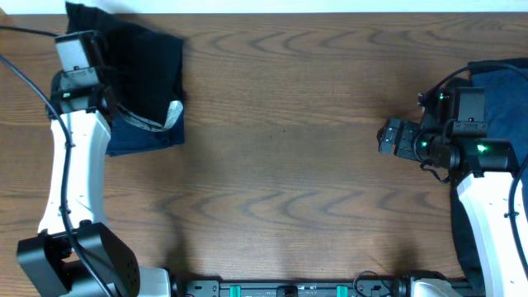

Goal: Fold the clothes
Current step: 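Carry the folded pants onto the dark blue stack at upper left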

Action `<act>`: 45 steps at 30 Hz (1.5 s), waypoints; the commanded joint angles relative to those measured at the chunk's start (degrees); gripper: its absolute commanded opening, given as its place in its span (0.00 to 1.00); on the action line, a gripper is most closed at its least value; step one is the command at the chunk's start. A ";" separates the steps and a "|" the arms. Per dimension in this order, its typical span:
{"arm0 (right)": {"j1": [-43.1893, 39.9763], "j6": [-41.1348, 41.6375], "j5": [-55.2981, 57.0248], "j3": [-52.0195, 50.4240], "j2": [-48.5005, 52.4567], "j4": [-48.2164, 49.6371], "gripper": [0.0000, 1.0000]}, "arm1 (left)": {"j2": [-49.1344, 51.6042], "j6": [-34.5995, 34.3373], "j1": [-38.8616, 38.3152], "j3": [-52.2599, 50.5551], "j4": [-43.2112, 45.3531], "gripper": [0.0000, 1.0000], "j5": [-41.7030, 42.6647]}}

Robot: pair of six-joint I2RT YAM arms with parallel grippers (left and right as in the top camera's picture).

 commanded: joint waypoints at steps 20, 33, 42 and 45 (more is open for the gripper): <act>-0.24 -0.76 0.17 0.15 -0.02 0.00 0.99 | 1.92 -12.87 7.52 2.95 0.83 0.95 0.98; -0.24 -0.76 0.17 0.15 -0.02 0.00 0.99 | -0.37 -19.21 7.32 2.78 -4.76 0.06 40.94; -0.24 -0.76 0.17 0.15 -0.02 0.00 0.99 | 9.11 -19.17 3.65 -0.90 -6.49 0.06 42.07; -0.24 -0.76 0.17 0.15 -0.02 0.00 0.99 | 14.12 -19.17 2.51 -0.90 -6.25 0.06 46.25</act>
